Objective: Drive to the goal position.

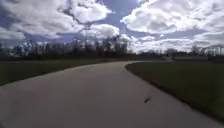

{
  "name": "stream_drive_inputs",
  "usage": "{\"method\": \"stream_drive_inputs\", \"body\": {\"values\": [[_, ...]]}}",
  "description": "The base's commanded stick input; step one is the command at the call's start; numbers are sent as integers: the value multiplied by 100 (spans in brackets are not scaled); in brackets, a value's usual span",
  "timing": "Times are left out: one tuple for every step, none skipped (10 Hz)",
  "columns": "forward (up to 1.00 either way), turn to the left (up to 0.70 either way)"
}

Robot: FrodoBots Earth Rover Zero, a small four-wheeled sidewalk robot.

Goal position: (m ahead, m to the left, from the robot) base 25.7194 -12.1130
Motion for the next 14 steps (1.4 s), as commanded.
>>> {"method": "stream_drive_inputs", "body": {"values": [[100, 0], [100, 0], [100, 0], [100, 0], [100, 0], [100, 0], [100, 0], [100, 0], [100, 0], [100, -6], [100, -25], [100, 0], [100, 0], [100, 0]]}}
